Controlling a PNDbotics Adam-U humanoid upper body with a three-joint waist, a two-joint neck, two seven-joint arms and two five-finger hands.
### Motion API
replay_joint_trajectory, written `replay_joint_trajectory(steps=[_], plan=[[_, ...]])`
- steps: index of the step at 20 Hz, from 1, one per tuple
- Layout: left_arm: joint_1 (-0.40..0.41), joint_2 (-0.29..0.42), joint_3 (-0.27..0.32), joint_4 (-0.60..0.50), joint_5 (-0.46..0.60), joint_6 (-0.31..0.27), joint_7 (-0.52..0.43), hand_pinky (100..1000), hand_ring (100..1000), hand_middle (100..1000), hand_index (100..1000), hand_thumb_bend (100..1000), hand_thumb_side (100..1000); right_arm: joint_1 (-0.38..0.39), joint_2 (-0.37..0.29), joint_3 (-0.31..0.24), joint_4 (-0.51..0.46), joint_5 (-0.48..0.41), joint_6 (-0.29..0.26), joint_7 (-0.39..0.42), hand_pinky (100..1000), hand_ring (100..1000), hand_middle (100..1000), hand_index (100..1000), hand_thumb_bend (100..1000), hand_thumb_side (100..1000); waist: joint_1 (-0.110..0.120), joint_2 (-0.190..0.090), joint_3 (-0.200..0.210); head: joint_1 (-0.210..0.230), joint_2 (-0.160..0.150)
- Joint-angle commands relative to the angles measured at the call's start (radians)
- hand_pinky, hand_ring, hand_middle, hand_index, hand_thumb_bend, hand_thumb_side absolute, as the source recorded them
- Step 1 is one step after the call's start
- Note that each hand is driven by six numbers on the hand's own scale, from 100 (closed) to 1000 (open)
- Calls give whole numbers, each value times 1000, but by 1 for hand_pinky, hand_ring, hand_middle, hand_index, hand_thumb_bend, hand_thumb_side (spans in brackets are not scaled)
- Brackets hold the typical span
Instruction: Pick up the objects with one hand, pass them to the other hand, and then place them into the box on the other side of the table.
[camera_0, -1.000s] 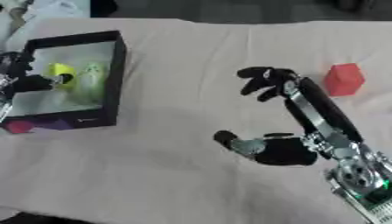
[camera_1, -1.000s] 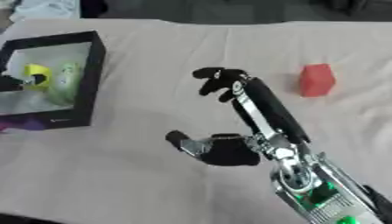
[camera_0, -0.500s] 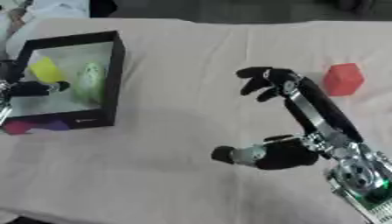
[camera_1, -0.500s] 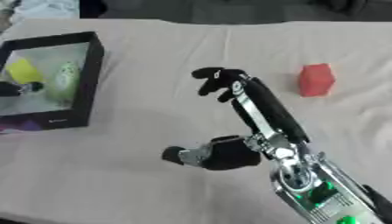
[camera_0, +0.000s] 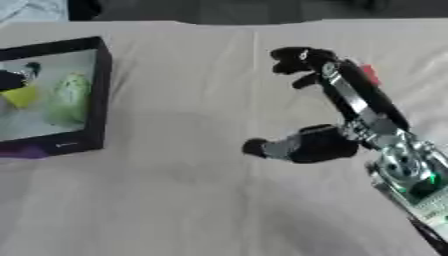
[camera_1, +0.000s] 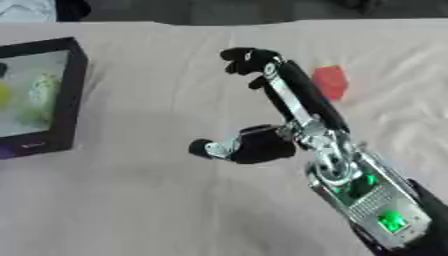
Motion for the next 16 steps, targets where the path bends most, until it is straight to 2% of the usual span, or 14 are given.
replay_joint_trajectory(steps=[1,2,3,5,8,11,14,16], plan=[[6,12,-7,-95,51,-49,50,685,657,644,731,435,365,-37,-54,-46,4,-52,23,49,728,815,759,845,685,170,2,-26,3,-23,4],[18,12,-9,-121,67,-65,60,684,656,641,729,432,363,-50,-69,-56,20,-69,20,65,734,816,771,841,578,180,1,-26,3,-29,5],[32,13,-9,-147,83,-81,68,684,653,637,725,431,361,-64,-86,-62,40,-85,12,81,741,821,782,843,650,161,1,-25,4,-35,4],[57,17,-9,-197,114,-112,80,683,652,635,722,429,362,-97,-120,-62,85,-115,-6,112,752,829,781,847,636,132,-1,-24,6,-47,-1],[94,23,-5,-275,156,-148,94,682,652,632,718,425,360,-147,-163,-44,161,-163,-26,160,777,846,774,857,649,136,-4,-20,11,-64,-12],[115,31,-6,-341,183,-125,103,683,652,630,718,423,364,-192,-190,-28,238,-198,-49,207,793,853,771,853,632,128,-6,-17,15,-74,-20],[122,34,-7,-372,194,-101,106,683,652,629,718,421,367,-229,-210,-8,317,-174,-84,256,820,864,786,856,598,123,-11,-13,19,-87,-30],[123,35,-10,-380,197,-92,104,683,652,629,717,420,370,-247,-222,5,368,-146,-111,287,835,871,796,858,510,100,-13,-11,21,-92,-37]])
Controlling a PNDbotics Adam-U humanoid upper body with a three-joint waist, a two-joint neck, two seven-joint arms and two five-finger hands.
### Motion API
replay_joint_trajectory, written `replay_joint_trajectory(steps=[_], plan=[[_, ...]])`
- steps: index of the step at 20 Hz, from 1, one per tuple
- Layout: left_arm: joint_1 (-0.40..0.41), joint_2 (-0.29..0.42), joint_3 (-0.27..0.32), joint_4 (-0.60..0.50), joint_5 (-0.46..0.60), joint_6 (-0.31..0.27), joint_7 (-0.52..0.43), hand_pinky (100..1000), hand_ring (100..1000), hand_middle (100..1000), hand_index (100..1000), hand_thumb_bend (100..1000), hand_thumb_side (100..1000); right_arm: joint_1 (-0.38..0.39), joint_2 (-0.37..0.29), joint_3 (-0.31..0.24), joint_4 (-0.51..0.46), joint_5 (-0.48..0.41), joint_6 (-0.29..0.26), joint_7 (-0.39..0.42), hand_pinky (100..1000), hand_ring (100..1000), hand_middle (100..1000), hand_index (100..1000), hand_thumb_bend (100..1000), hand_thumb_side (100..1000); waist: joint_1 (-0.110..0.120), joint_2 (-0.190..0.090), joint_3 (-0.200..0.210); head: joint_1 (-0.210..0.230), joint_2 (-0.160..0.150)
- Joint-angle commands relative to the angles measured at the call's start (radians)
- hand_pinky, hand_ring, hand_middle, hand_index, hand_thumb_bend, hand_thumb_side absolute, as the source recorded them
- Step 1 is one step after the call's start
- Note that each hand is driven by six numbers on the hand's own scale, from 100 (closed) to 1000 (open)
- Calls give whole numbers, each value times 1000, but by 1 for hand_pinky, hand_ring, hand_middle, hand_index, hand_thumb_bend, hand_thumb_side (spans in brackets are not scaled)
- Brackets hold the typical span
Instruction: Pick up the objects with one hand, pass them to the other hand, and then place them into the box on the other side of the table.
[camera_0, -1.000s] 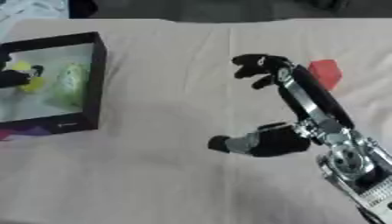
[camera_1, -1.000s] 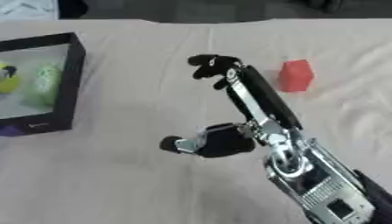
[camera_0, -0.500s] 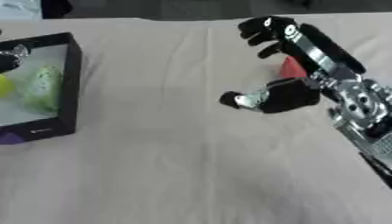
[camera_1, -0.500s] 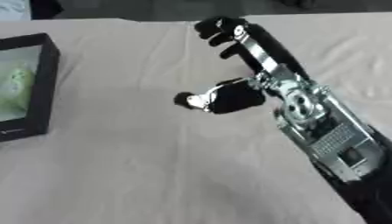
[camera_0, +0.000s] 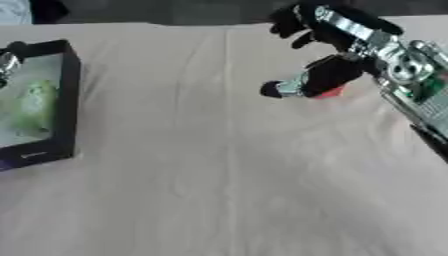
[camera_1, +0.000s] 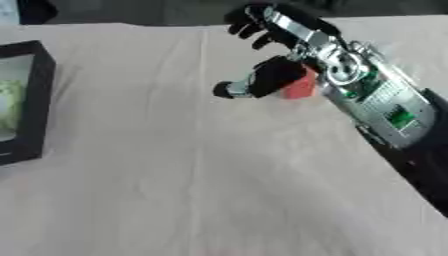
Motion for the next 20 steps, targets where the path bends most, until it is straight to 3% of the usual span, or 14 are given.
replay_joint_trajectory(steps=[1,3,14,20], plan=[[-5,40,6,-32,8,14,-1,683,653,629,718,419,371,-37,-48,7,73,40,-42,50,845,876,803,860,458,157,0,-15,2,-11,-21],[-5,42,5,-36,8,17,-3,683,653,629,718,418,371,-51,-60,1,126,72,-69,83,851,878,806,860,417,191,-3,-13,3,-15,-26],[2,48,7,-34,6,29,-5,686,656,629,721,411,380,-97,-71,-70,411,252,-235,263,901,928,868,882,489,100,-10,-4,3,-17,-33],[5,53,7,-31,5,37,-4,687,657,627,721,405,385,-103,-74,-106,479,355,-313,365,925,940,873,884,503,100,-14,0,3,-20,-37]])
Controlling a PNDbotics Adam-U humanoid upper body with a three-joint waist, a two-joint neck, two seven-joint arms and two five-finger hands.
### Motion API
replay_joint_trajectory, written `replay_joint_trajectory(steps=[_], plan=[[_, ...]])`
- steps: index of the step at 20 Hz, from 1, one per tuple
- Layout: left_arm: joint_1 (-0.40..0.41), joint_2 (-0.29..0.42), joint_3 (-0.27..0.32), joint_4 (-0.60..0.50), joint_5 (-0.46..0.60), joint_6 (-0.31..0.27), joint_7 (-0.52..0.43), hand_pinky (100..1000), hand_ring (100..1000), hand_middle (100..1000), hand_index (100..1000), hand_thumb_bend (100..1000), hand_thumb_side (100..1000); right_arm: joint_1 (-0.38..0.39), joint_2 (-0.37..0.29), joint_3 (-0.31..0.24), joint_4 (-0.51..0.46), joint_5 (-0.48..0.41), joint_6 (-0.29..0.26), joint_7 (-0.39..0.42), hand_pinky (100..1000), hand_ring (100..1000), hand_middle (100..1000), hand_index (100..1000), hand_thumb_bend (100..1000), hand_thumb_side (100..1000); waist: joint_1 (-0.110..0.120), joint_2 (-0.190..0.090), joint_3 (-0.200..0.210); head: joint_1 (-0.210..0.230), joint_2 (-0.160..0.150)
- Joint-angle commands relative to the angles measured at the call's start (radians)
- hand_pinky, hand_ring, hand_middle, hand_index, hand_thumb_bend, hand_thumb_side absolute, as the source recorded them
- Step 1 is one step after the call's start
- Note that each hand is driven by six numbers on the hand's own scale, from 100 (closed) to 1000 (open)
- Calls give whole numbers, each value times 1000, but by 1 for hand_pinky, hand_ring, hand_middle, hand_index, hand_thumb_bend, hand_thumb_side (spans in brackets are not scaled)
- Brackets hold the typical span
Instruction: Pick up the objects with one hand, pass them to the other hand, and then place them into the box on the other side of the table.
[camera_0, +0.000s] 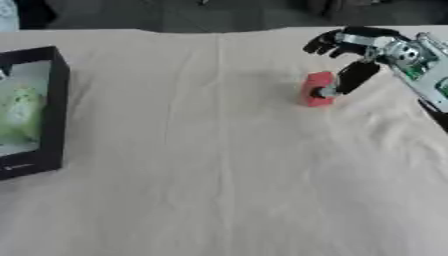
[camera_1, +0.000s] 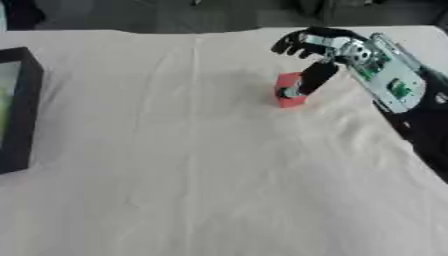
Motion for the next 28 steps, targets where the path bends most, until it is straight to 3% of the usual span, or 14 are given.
replay_joint_trajectory(steps=[1,11,17,28], plan=[[-6,44,8,-13,0,7,1,687,657,626,720,403,385,-24,-42,-34,16,59,-39,57,928,940,873,882,501,100,0,-17,1,-3,-12],[-11,47,6,-15,1,15,4,686,655,621,716,394,389,-52,-22,-113,37,245,-126,243,938,941,876,880,473,100,-5,-3,7,-16,-26],[-13,43,2,-18,6,17,2,686,654,619,713,392,391,-63,-3,-151,29,342,-141,347,942,934,877,880,468,100,-4,6,12,-22,-30],[-15,36,2,-23,10,19,7,686,654,618,710,389,393,-70,28,-149,52,397,-148,303,934,923,870,882,466,100,2,18,20,-31,-38]])
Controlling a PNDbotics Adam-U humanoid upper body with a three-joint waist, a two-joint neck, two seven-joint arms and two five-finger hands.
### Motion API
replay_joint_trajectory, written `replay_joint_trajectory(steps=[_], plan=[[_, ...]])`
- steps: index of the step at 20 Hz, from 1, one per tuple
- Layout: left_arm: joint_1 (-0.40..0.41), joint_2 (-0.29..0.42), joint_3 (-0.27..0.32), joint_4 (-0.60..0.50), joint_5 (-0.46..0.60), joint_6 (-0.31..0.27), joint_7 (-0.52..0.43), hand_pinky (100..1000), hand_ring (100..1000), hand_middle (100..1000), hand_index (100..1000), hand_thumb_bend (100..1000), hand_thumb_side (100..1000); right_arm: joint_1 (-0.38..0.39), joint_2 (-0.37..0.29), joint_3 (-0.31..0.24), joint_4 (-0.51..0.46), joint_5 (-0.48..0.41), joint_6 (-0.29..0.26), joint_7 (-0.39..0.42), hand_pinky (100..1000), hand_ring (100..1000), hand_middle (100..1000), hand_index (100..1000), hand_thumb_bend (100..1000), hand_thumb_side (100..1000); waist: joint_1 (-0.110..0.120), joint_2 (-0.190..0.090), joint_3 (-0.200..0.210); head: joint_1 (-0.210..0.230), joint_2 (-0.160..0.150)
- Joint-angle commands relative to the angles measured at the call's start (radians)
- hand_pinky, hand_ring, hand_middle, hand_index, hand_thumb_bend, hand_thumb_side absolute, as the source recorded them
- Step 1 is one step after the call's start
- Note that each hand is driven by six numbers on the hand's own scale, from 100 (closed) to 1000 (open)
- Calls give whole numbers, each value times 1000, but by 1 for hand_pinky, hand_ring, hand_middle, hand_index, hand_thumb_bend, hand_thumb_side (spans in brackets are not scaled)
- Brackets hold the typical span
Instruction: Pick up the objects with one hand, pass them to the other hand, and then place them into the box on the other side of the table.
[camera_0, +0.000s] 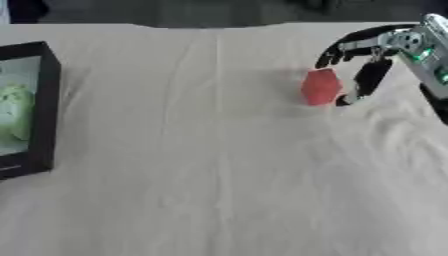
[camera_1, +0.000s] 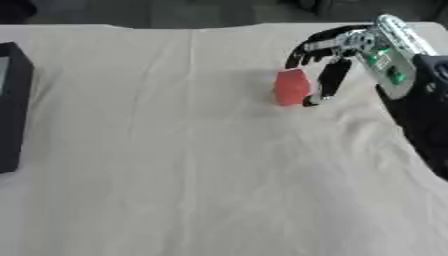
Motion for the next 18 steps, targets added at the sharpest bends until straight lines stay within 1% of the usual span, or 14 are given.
replay_joint_trajectory(steps=[1,5,10,11,12,13,15,18], plan=[[-16,29,7,-22,4,0,3,686,654,618,710,389,393,-25,-14,-11,-2,17,2,-32,933,921,868,882,465,100,4,-16,3,-4,-20],[-15,27,7,-22,4,1,4,685,654,618,709,388,395,-24,-10,-9,5,38,7,-73,933,914,860,875,452,100,4,-10,5,-4,-24],[-16,24,6,-24,4,1,4,685,655,618,708,387,396,-24,-5,-10,21,71,13,-107,925,888,797,828,401,100,3,-2,7,-4,-28],[-16,24,6,-24,4,2,5,686,655,618,708,387,396,-24,-3,-11,25,75,16,-113,919,874,776,810,342,100,3,-1,7,-4,-28],[-16,24,6,-24,4,2,4,686,655,618,707,386,396,-25,-2,-12,28,77,19,-119,914,863,765,798,306,100,3,0,8,-4,-28],[-15,23,6,-24,5,2,4,687,656,619,706,382,398,-25,-1,-12,30,81,23,-128,907,842,737,769,246,100,3,0,8,-5,-27],[-14,23,6,-25,5,1,3,688,657,619,706,377,400,-25,3,-9,32,82,25,-140,900,831,707,742,207,100,3,1,9,-6,-26],[-14,21,6,-25,5,-1,2,690,658,620,705,366,404,-24,6,-5,31,72,27,-154,882,788,604,657,135,100,4,2,9,-7,-25]])
